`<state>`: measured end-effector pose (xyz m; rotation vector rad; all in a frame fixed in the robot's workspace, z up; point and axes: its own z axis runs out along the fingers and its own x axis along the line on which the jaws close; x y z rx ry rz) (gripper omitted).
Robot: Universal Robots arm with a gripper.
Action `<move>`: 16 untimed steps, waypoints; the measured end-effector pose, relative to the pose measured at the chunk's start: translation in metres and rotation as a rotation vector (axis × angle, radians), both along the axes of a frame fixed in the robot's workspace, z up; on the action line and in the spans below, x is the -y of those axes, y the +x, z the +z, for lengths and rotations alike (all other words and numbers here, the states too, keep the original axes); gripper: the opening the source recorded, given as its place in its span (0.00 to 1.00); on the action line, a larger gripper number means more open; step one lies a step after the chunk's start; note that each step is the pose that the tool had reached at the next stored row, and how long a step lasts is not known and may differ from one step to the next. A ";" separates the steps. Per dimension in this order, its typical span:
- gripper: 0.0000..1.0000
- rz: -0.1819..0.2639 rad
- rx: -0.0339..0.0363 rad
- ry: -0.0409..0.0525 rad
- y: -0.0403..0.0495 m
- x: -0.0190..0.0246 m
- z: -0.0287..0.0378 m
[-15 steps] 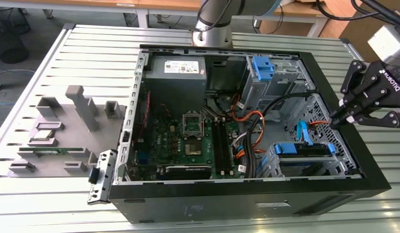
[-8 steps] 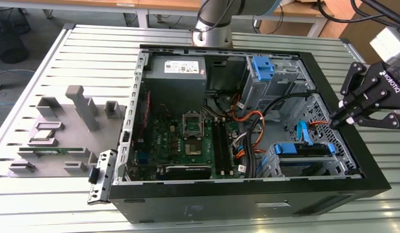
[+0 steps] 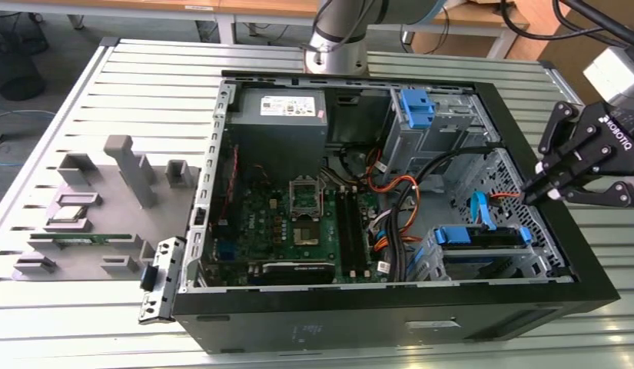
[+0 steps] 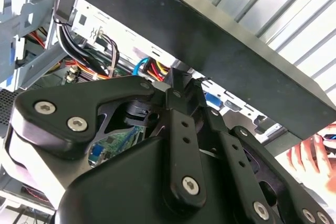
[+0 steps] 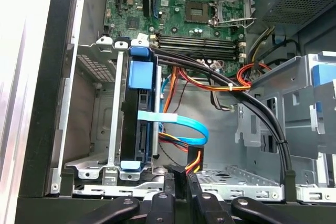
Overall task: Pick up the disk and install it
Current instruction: 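Insert the second disk wire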
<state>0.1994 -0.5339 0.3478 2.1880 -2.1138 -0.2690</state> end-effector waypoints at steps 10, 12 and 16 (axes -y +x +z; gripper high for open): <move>0.23 0.000 0.0000 -0.0036 0.0000 0.0000 0.0000; 0.23 0.000 0.0001 -0.0038 0.0000 0.0000 0.0000; 0.23 0.000 0.0000 -0.0042 0.0000 0.0000 0.0000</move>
